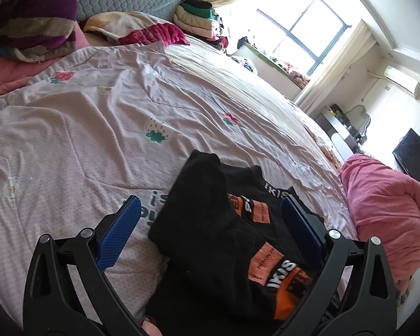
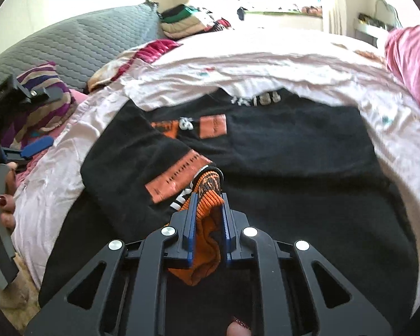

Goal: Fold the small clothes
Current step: 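Grasp the orange cuff lying on the shirt body with the right gripper, then drag the orange cuff across the shirt body and open the right gripper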

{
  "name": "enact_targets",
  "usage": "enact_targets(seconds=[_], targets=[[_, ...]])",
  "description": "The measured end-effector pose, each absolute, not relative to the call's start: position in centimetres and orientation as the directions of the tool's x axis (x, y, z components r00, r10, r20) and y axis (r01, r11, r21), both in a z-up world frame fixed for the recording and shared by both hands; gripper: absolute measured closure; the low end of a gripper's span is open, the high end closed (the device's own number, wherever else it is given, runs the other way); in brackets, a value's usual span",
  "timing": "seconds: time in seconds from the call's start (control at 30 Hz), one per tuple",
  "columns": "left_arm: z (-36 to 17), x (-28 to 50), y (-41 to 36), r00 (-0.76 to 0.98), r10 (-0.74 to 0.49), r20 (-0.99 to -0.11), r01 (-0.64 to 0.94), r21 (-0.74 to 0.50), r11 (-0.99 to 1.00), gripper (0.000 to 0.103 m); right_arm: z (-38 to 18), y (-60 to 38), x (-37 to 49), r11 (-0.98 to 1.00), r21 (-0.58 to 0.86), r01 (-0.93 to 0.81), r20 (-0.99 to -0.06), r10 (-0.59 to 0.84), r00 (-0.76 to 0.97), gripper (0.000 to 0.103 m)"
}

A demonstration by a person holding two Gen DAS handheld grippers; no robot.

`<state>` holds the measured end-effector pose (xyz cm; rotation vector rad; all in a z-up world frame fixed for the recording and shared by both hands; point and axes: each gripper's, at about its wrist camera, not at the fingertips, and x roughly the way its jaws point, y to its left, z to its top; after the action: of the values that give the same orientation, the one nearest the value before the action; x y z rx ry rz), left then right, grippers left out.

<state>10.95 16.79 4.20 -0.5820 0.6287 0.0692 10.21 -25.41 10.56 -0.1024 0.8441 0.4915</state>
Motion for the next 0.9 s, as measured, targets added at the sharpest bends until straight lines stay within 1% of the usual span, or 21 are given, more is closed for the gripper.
enact_targets(seconds=[0.27, 0.43, 0.57, 0.77, 0.9], targets=[[4.3, 10.7, 17.8, 0.815, -0.087, -0.572, -0.256, -0.491, 0.832, 0.010, 14.9, -25.4, 12.1, 0.850, 0.036, -0.525, -0.689, 0.402, 0.604, 0.091], [4.0, 11.0, 17.6, 0.811, -0.079, -0.579, -0.263, -0.482, 0.836, 0.010, 17.3, -25.4, 13.5, 0.844, -0.066, -0.532, -0.656, 0.365, 0.661, 0.091], [3.7, 11.4, 17.5, 0.807, -0.075, -0.585, -0.270, -0.480, 0.835, 0.010, 17.8, -26.0, 14.2, 0.844, -0.144, -0.517, -0.631, 0.324, 0.705, 0.091], [3.9, 13.0, 16.9, 0.801, -0.058, -0.596, -0.267, -0.442, 0.856, 0.010, 18.4, -28.2, 15.9, 0.851, -0.174, -0.495, -0.612, 0.301, 0.732, 0.091], [4.3, 15.2, 15.8, 0.785, -0.104, -0.610, -0.212, -0.424, 0.881, 0.010, 18.1, -29.2, 16.8, 0.848, -0.202, -0.490, -0.609, 0.283, 0.741, 0.091]])
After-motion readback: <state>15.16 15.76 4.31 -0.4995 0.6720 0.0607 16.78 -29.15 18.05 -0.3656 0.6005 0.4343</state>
